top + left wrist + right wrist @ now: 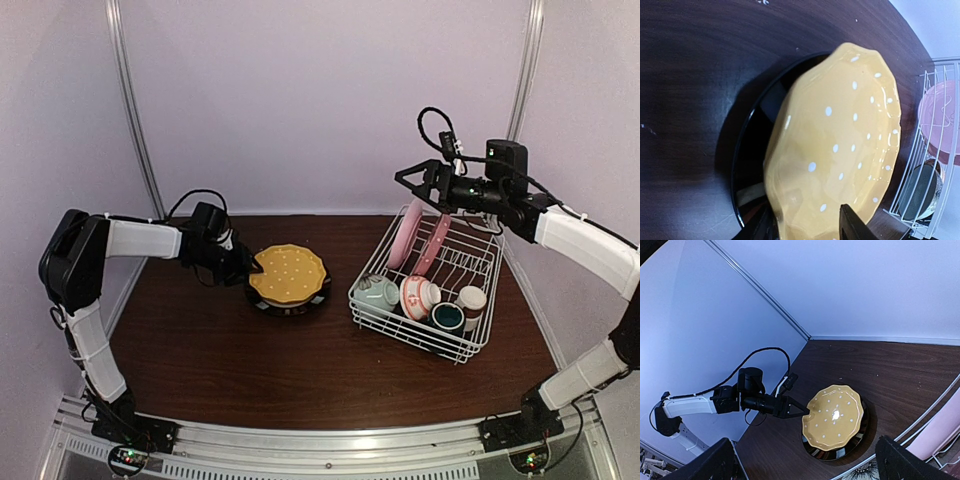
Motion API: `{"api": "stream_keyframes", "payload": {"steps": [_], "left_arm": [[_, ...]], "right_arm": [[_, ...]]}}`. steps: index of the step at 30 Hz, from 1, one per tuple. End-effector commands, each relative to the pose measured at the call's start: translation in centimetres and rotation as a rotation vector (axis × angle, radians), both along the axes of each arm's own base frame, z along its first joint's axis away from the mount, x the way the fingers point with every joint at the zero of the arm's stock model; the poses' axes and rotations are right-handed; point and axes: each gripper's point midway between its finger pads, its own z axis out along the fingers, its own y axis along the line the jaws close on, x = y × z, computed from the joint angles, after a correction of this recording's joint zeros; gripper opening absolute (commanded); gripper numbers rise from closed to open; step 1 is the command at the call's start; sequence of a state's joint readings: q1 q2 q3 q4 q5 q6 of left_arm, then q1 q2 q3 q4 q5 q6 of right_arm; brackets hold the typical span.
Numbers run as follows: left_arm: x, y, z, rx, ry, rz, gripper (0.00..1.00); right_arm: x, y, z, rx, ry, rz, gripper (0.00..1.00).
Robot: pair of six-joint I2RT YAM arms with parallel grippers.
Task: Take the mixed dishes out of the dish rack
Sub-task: Place the plate on the plate.
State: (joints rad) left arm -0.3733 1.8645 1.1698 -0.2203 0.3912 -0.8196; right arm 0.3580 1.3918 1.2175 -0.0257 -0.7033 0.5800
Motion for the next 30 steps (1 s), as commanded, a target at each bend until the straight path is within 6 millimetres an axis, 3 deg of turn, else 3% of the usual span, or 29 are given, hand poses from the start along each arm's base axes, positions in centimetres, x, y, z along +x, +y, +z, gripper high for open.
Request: {"api": "stream_keyframes", "payload": {"steps": [1,20,27,30], "left_arm": [[1.5,-0.8,2.0,0.004,-0.092,-0.029,0.47],[0.4,-2.0,1.6,0.078,-0.096,-0.098,0.42],[0.9,-2.2,4.8,0.103,-0.199,-0.116,0.53],[0.8,-2.4,6.2,0.133,-0.249,-0.127,0.64]], "right_arm": [[0.2,0.0,-0.4,0.006,0.004,0.006,1.0],[0.2,-0.1,-0.8,-0.014,0.011,-0.001,1.0],[0.2,-1.2,-0.8,-0.076,0.01,-0.057,1.0],[0.2,-2.2,-1.0,-0.126,0.023,-0.111,1.0]]}}
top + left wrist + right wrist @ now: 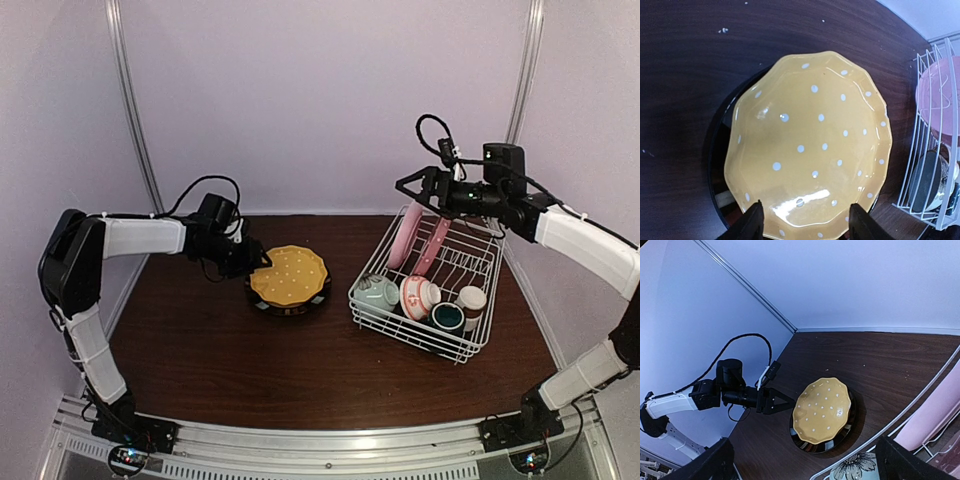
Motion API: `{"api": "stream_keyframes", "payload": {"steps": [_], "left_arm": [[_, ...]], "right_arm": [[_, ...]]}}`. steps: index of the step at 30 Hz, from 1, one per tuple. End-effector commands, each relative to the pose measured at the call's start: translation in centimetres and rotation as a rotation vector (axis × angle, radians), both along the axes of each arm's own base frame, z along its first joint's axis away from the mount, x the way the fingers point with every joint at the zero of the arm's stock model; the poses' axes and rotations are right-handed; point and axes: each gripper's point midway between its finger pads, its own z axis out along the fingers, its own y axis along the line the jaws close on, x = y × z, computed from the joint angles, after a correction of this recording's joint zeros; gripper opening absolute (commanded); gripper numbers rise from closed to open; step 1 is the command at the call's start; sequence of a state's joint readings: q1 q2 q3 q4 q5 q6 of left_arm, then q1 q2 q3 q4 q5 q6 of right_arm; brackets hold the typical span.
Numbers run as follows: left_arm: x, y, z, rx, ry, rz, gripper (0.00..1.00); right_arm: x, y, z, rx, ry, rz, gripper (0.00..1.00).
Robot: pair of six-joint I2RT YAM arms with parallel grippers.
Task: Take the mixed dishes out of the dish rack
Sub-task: Place the plate on the plate, then grab the plate from the dish rack.
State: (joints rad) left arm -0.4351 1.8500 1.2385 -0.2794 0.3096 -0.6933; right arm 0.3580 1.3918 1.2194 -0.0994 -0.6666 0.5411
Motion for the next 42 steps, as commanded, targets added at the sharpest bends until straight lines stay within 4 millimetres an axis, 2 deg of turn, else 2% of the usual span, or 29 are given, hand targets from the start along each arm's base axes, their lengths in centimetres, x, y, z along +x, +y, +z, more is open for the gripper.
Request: {"api": "stream_keyframes", "payload": {"steps": [1,2,6,8,15,19,27,31,38,42], "left_arm": [[0.6,-0.7,4.8,0.034,-0.155,-0.035,0.69],[0.5,-0.7,5.3,0.045,-0.178,-0.038,0.76],[0.3,-0.5,7.7,0.101,-0.278,-0.043,0.96],[0.4,0.1,9.0,0.12,-0.323,-0.026,0.97],[-0.4,2.2,15.3,0.056,-0.564,0.071,0.97],[-1.1,3.3,17.8,0.01,-0.679,0.126,0.97],[-1.1,5.1,18.5,0.072,-0.692,0.188,0.97],[-1.2,6.0,17.9,0.119,-0.655,0.217,0.97],[-1.1,6.2,17.0,0.137,-0.616,0.232,0.97],[-1.0,6.2,17.0,0.135,-0.613,0.239,0.97]], "right_arm": [[0.1,-2.1,0.6,-0.093,-0.011,-0.102,1.0],[0.1,-2.6,0.6,-0.115,-0.01,-0.124,1.0],[0.3,-5.1,0.9,-0.216,-0.019,-0.246,1.0],[0.2,-6.3,1.1,-0.261,-0.025,-0.3,1.0],[-0.6,-13.0,1.5,-0.369,-0.019,-0.633,1.0],[-1.1,-14.5,0.4,-0.387,0.009,-0.692,1.0],[0.6,-14.7,-4.0,-0.416,0.213,-0.733,1.0],[1.3,-14.3,-5.7,-0.388,0.278,-0.747,1.0],[2.6,-14.3,-9.0,-0.387,0.378,-0.795,0.99],[3.2,-13.4,-10.8,-0.367,0.434,-0.779,0.99]]}}
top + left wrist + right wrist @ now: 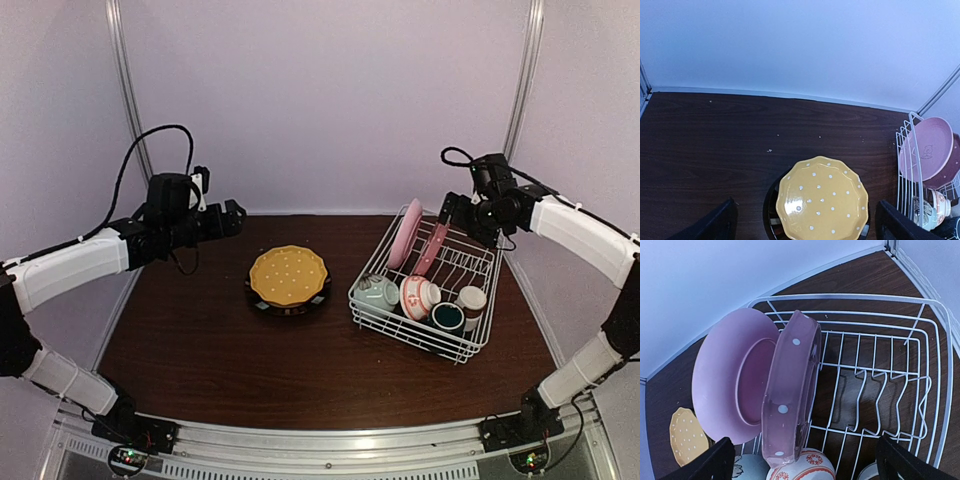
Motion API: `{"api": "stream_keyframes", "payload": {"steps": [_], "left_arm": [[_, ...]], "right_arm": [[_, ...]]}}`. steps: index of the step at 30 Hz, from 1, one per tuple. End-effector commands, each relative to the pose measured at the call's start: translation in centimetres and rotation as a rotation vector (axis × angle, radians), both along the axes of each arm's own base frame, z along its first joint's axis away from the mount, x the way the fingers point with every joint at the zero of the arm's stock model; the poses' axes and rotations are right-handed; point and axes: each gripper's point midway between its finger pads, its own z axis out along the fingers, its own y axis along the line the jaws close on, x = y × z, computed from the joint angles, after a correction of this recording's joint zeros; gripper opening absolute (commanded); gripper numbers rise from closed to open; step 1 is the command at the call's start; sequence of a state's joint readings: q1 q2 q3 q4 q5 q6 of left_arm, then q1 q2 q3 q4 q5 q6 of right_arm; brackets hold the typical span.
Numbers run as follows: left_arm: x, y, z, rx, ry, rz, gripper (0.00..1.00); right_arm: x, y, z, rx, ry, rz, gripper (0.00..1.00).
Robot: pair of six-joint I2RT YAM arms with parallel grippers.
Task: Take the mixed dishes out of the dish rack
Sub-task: Grab the plate from the dish rack.
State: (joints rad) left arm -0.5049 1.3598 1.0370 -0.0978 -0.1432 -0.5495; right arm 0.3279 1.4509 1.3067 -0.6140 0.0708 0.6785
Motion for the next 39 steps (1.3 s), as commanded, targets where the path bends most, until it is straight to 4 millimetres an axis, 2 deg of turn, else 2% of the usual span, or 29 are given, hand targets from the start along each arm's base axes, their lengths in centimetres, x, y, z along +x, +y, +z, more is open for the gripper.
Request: {"api": "stream_keyframes", "payload": {"steps": [1,15,23,32,39], "left_arm": [[0.5,0.5,1.0,-0.01,-0.016,0.031,0.97],[0.9,0.4,0.9,-0.006,0.005,0.046,0.97],[1.0,0.5,1.0,-0.006,0.001,0.053,0.97],[1.1,0.5,0.8,-0.009,0.007,0.061,0.97],[1.2,0.6,0.5,-0.007,0.013,0.066,0.97]], "right_arm": [[0.8,0.2,-1.2,0.048,0.039,-0.049,0.99],[2.6,2.1,-5.4,0.199,0.117,-0.074,0.84],[3.4,2.6,-6.2,0.288,0.097,-0.061,0.77],[3.9,2.2,-7.2,0.298,0.107,-0.074,0.69],[4.4,2.3,-8.2,0.31,0.12,-0.077,0.66]]}}
